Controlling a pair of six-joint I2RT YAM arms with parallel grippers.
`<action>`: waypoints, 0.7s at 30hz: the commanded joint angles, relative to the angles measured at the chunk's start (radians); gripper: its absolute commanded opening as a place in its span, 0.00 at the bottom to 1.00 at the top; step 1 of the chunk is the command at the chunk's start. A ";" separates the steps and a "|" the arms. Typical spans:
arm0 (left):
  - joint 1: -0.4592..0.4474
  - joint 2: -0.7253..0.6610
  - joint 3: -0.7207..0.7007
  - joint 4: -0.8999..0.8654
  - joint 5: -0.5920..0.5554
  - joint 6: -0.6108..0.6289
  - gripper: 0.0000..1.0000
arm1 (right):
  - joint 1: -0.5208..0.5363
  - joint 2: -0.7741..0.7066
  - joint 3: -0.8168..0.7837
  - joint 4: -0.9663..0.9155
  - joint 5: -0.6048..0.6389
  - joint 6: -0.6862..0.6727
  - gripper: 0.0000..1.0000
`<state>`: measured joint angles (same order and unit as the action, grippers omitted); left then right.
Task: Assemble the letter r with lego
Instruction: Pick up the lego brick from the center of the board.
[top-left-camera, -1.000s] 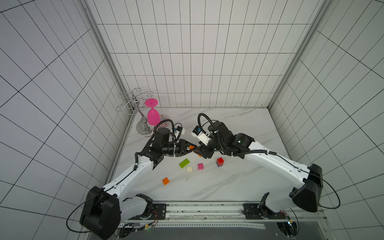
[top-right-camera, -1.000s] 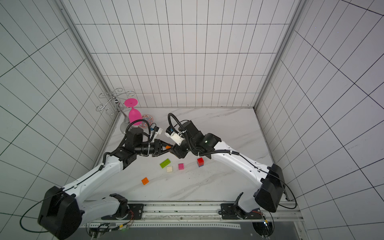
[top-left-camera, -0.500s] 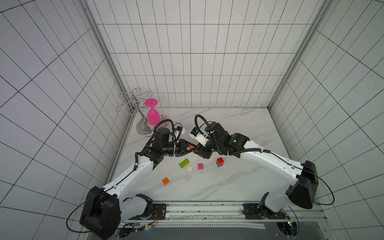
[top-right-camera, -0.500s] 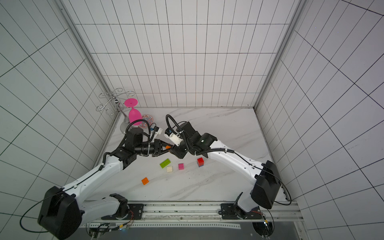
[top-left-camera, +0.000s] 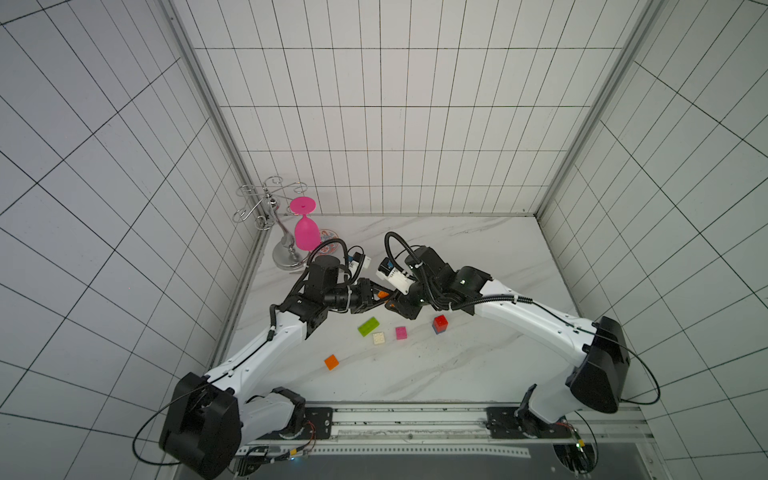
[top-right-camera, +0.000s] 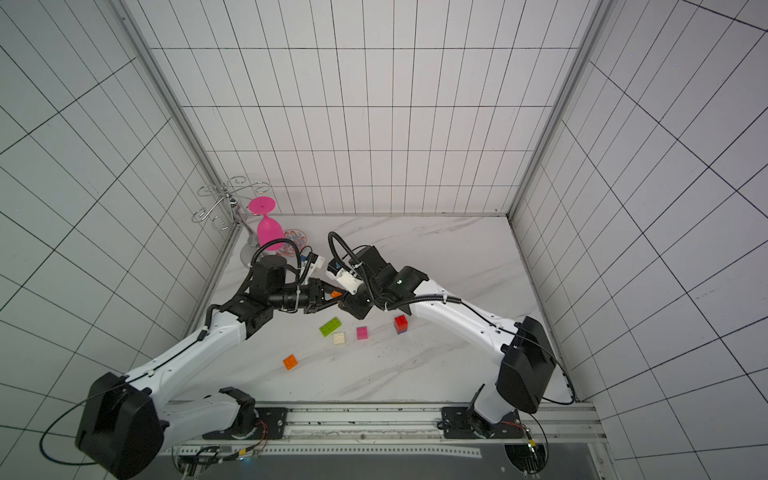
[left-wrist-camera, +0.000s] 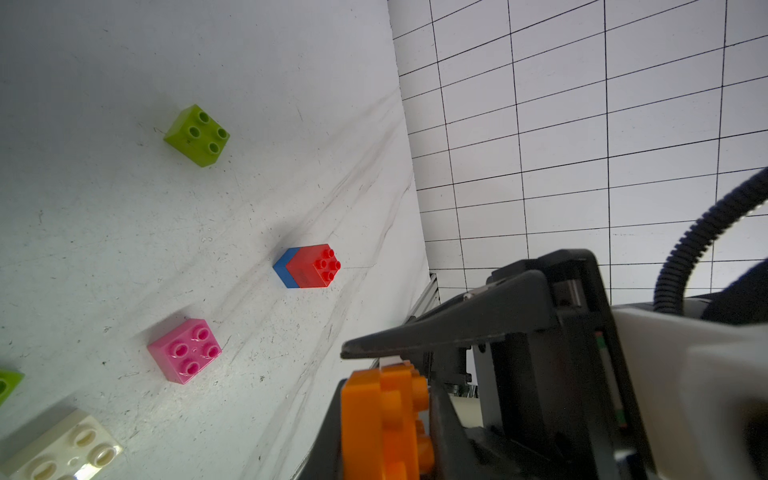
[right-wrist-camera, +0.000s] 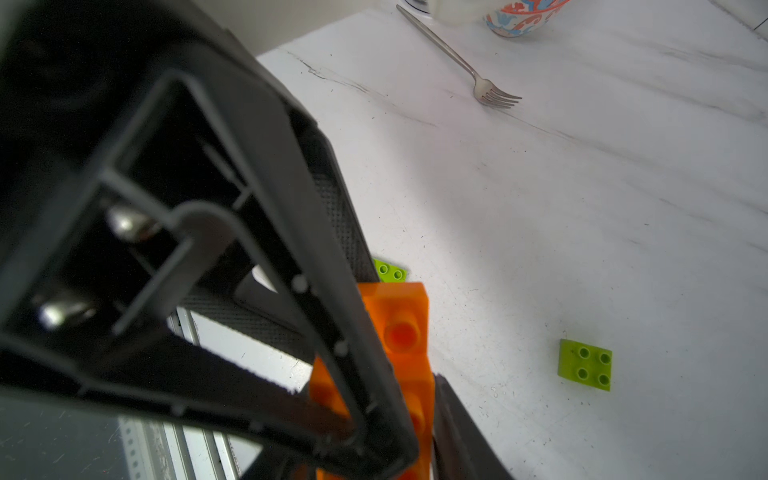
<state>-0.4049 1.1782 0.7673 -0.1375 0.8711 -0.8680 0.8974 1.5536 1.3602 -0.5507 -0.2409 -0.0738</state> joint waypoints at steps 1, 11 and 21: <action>0.001 -0.007 0.013 0.025 0.013 0.002 0.00 | 0.006 -0.016 0.027 -0.005 0.015 -0.010 0.48; 0.000 -0.007 0.004 0.025 0.010 0.008 0.00 | 0.006 -0.032 0.022 0.004 0.026 0.000 0.52; 0.000 -0.005 0.000 0.025 0.008 0.009 0.00 | 0.006 -0.039 0.020 0.010 0.029 0.006 0.49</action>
<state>-0.4049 1.1782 0.7673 -0.1371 0.8726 -0.8669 0.8974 1.5406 1.3602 -0.5484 -0.2176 -0.0643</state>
